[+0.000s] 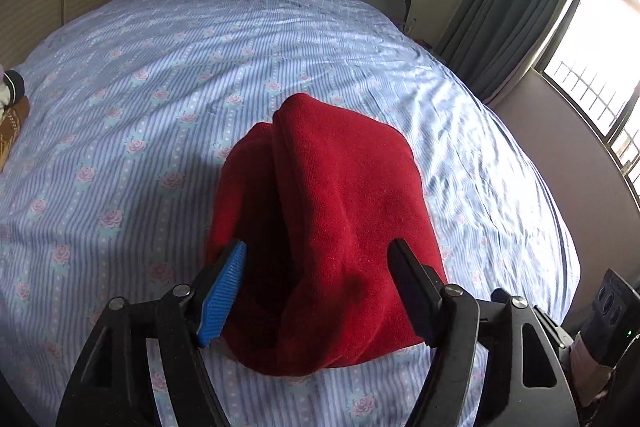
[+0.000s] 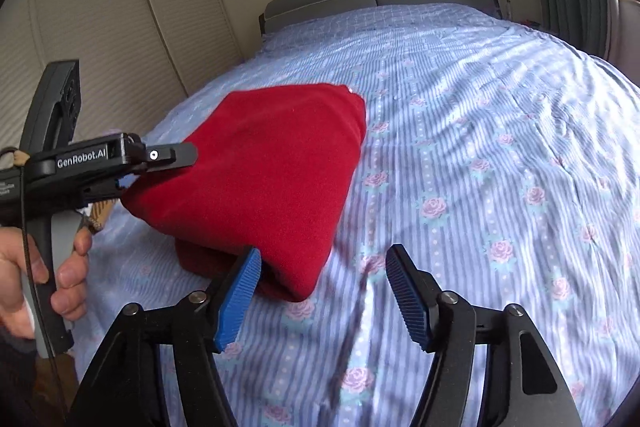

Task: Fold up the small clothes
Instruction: 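Grasp the folded sweatshirt with the left gripper and lift it, then carry the folded sweatshirt with the left gripper toward the clothes stack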

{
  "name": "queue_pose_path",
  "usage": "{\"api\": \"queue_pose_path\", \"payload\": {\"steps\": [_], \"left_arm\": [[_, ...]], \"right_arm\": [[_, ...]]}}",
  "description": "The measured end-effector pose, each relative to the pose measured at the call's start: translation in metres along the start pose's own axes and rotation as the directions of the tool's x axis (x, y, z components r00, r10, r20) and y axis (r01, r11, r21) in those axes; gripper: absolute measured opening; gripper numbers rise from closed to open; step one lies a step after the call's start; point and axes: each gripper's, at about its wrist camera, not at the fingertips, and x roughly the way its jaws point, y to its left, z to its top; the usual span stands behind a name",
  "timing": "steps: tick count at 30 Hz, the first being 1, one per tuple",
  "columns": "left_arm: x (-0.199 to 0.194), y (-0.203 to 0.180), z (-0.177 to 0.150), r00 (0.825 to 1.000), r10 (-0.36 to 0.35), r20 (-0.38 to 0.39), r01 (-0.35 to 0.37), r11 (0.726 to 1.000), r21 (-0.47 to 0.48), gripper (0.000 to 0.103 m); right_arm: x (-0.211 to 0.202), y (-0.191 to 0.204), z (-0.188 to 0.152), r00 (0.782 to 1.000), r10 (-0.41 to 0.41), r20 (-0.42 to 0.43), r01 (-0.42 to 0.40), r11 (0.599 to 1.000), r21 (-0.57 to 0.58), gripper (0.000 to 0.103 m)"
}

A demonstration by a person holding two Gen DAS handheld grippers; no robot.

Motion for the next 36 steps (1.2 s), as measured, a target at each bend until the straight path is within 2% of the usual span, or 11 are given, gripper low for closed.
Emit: {"api": "queue_pose_path", "payload": {"steps": [1, 3, 5, 10, 14, 19, 23, 30, 36], "left_arm": [[-0.002, 0.002, 0.001, 1.0, 0.007, 0.003, -0.007, 1.0, -0.005, 0.073], [-0.006, 0.01, 0.002, 1.0, 0.003, 0.009, -0.003, 0.999, -0.036, 0.074], [-0.006, 0.019, 0.002, 1.0, 0.027, 0.003, -0.027, 0.998, -0.064, 0.077], [-0.007, 0.036, -0.007, 1.0, 0.012, -0.014, -0.014, 0.989, -0.147, 0.08], [-0.006, 0.044, -0.023, 1.0, 0.015, -0.013, -0.017, 0.984, -0.178, 0.082], [0.009, 0.063, -0.036, 0.999, -0.037, -0.02, 0.029, 0.956, -0.29, 0.091], [0.026, 0.065, -0.044, 0.998, -0.052, -0.036, 0.038, 0.952, -0.305, 0.093], [0.042, 0.072, -0.053, 0.992, -0.128, -0.01, 0.116, 0.929, -0.35, 0.099], [0.053, 0.074, -0.053, 0.984, -0.18, 0.001, 0.168, 0.917, -0.361, 0.099]], "right_arm": [[-0.006, -0.005, 0.006, 1.0, -0.008, 0.014, 0.008, 1.0, 0.012, 0.081], [-0.015, -0.013, 0.019, 0.999, -0.009, 0.038, 0.007, 0.999, 0.04, 0.085], [-0.018, -0.019, 0.031, 0.999, 0.008, 0.048, -0.011, 0.998, 0.065, 0.094], [-0.002, -0.025, 0.052, 0.995, 0.1, -0.009, -0.098, 0.99, 0.104, 0.095], [0.017, -0.025, 0.054, 0.987, 0.148, -0.063, -0.14, 0.983, 0.119, 0.095], [0.046, -0.034, 0.052, 0.969, 0.208, -0.134, -0.187, 0.97, 0.157, 0.095], [0.07, -0.044, 0.057, 0.947, 0.274, -0.167, -0.238, 0.949, 0.207, 0.095], [0.115, -0.056, 0.071, 0.902, 0.352, -0.25, -0.288, 0.922, 0.259, 0.095], [0.149, -0.065, 0.074, 0.84, 0.466, -0.276, -0.364, 0.863, 0.349, 0.095]]}}
